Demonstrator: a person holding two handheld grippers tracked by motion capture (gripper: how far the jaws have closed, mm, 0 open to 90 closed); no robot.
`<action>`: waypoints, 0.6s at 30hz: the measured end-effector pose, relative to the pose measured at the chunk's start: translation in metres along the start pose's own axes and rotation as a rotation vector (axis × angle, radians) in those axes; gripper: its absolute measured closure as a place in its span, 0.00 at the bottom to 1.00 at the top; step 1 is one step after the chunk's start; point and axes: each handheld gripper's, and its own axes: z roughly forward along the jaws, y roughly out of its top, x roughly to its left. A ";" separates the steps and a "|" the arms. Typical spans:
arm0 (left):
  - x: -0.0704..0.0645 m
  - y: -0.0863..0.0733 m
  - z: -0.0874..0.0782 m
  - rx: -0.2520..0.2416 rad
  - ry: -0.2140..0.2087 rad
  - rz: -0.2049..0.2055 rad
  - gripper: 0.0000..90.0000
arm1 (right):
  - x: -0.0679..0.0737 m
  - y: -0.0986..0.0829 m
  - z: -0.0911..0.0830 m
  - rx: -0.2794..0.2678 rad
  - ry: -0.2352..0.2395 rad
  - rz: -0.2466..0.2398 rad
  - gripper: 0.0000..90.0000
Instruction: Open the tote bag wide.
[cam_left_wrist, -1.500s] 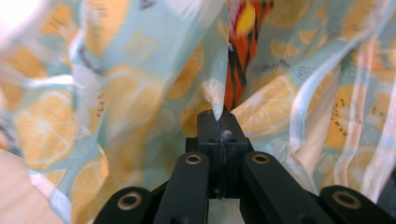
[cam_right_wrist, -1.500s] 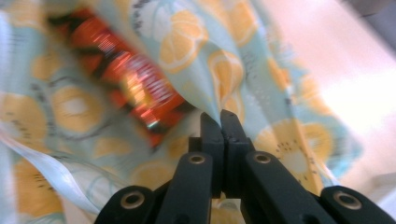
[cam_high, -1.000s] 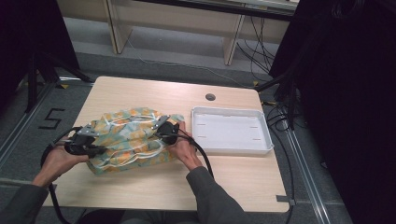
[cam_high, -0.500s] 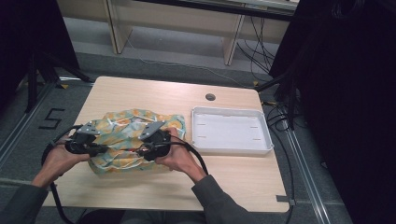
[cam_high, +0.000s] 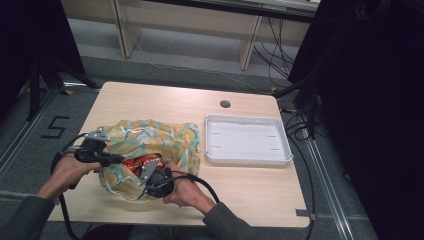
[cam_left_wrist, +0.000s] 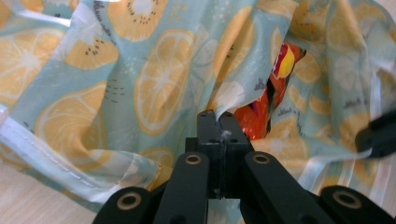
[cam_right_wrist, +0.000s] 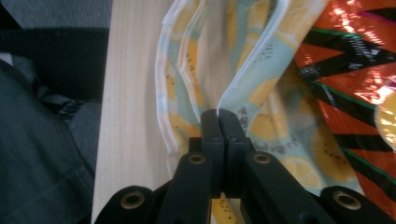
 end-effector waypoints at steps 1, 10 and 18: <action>0.001 0.002 -0.002 -0.002 -0.013 -0.018 0.99 | 0.001 0.001 0.002 0.015 0.009 -0.008 1.00; 0.015 0.002 -0.007 0.077 0.132 0.009 1.00 | 0.023 -0.002 0.016 0.053 0.106 -0.059 1.00; 0.025 -0.011 0.008 0.150 0.183 0.044 0.99 | 0.027 -0.015 0.021 0.070 0.136 -0.056 1.00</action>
